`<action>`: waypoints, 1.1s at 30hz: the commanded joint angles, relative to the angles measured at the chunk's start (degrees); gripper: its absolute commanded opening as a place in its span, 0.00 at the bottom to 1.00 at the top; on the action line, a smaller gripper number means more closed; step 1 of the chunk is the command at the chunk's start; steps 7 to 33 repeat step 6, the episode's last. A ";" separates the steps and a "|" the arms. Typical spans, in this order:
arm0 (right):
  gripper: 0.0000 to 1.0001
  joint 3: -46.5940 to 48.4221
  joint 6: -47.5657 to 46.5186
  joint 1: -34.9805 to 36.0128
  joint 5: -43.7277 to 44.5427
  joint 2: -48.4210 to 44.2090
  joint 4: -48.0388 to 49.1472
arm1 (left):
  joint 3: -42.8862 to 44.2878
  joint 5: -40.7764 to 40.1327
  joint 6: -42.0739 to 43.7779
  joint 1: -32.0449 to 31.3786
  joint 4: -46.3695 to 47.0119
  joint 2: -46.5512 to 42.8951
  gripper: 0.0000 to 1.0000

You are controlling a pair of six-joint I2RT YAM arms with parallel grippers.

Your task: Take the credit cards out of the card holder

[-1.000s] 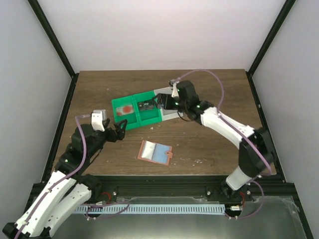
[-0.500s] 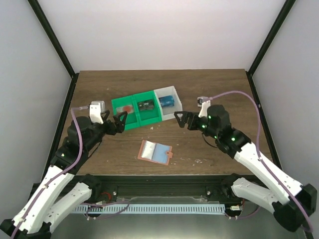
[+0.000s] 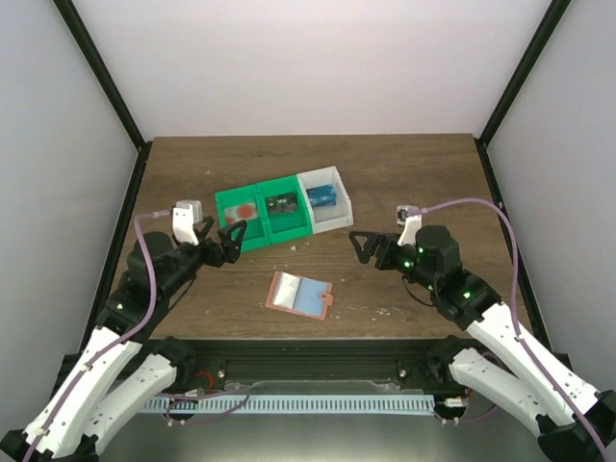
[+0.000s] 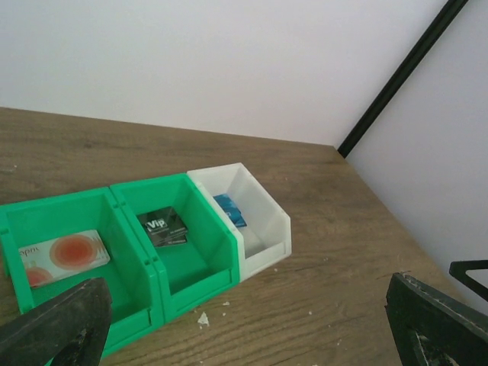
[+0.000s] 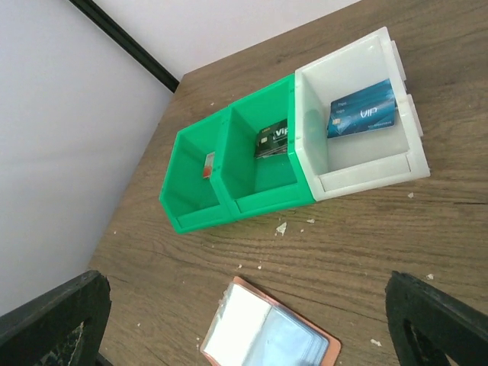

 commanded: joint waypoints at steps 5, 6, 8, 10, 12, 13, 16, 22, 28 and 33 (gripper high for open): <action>1.00 -0.75 0.70 -0.20 -0.52 -0.35 0.62 | -0.90 0.18 -0.85 0.08 2.49 0.64 0.98; 1.00 -0.76 0.67 -0.21 -0.58 -0.28 0.75 | -1.02 0.14 -0.73 0.08 2.53 0.77 0.98; 1.00 -0.76 0.67 -0.21 -0.58 -0.28 0.75 | -1.02 0.14 -0.73 0.08 2.53 0.77 0.98; 1.00 -0.76 0.67 -0.21 -0.58 -0.28 0.75 | -1.02 0.14 -0.73 0.08 2.53 0.77 0.98; 1.00 -0.76 0.67 -0.21 -0.58 -0.28 0.75 | -1.02 0.14 -0.73 0.08 2.53 0.77 0.98; 1.00 -0.76 0.67 -0.21 -0.58 -0.28 0.75 | -1.02 0.14 -0.73 0.08 2.53 0.77 0.98; 1.00 -0.76 0.67 -0.21 -0.58 -0.28 0.75 | -1.02 0.14 -0.73 0.08 2.53 0.77 0.98; 1.00 -0.76 0.67 -0.21 -0.58 -0.28 0.75 | -1.02 0.14 -0.73 0.08 2.53 0.77 0.98; 1.00 -0.76 0.67 -0.21 -0.58 -0.28 0.75 | -1.02 0.14 -0.73 0.08 2.53 0.77 0.98; 1.00 -0.76 0.67 -0.21 -0.58 -0.28 0.75 | -1.02 0.14 -0.73 0.08 2.53 0.77 0.98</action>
